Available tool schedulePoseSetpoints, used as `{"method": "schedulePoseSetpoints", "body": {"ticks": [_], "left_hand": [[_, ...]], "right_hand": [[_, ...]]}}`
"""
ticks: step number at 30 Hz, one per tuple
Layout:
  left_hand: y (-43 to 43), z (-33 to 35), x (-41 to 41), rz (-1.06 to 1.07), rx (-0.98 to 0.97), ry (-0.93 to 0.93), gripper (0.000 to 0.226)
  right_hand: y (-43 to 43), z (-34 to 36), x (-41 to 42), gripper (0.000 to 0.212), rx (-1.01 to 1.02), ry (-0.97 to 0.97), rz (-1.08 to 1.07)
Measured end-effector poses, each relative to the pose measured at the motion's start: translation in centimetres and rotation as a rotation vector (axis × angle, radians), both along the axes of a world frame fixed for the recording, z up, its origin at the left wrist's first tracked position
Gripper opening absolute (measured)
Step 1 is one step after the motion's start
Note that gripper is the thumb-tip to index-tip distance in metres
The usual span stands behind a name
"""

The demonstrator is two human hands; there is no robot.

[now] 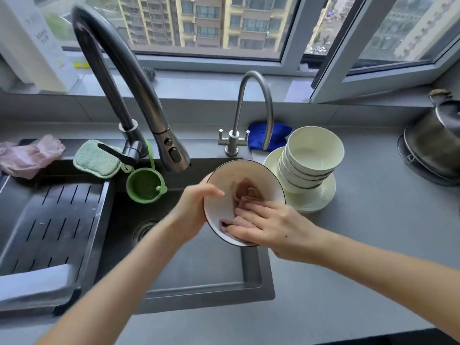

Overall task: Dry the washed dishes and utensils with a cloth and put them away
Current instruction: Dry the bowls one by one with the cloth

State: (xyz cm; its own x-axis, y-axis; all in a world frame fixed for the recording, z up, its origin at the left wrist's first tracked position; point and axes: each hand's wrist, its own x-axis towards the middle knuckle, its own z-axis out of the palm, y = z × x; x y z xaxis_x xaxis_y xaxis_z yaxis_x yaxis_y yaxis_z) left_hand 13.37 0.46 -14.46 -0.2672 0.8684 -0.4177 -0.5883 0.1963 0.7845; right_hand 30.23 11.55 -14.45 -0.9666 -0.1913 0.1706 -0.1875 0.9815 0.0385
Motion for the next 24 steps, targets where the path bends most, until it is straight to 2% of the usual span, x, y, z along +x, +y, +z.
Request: {"method": "schedulePoseSetpoints", "body": {"ticks": [1,3,6,9,11,14,17,20,22,24], "left_hand": [[-0.2,-0.8,1.3,0.136,0.042,-0.043,0.056],[-0.5,-1.4,3.4,0.332,0.074,-0.044,0.046],[-0.5,-1.0,3.4,0.349,-0.003,0.044,0.037],[-0.6,0.1,1.4,0.106,-0.166,0.031,0.037],[-0.5,1.0,0.4,-0.103,-0.234,0.014,0.034],[0.7,2.1,-0.4,-0.409,-0.291,0.125,0.027],[2.3,3.2,-1.6,-0.552,-0.291,0.196,0.024],[2.2,3.0,-2.3,-0.389,-0.193,0.058,0.030],[1.5,1.8,-1.3,-0.256,-0.094,-0.007,0.049],[1.1,0.5,1.2,0.015,-0.021,0.016,0.059]], "right_hand": [[-0.6,-0.3,0.2,0.052,-0.041,0.022,-0.041],[-2.2,-1.4,0.6,0.046,-0.120,0.048,-0.107],[-4.5,-3.0,0.8,0.049,-0.259,0.092,-0.201],[-5.5,-3.1,0.5,0.051,-0.354,0.062,-0.174],[-4.8,-3.1,0.9,0.051,-0.261,0.011,-0.032],[-1.8,-2.6,1.4,0.043,-0.028,-0.023,0.201],[-0.3,-1.6,0.9,0.047,0.038,-0.031,0.253],[0.5,-0.5,0.3,0.041,0.009,0.033,0.118],[0.6,-0.2,0.3,0.042,-0.087,0.094,-0.023],[-0.9,-0.8,0.0,0.050,-0.155,0.153,-0.178]]}}
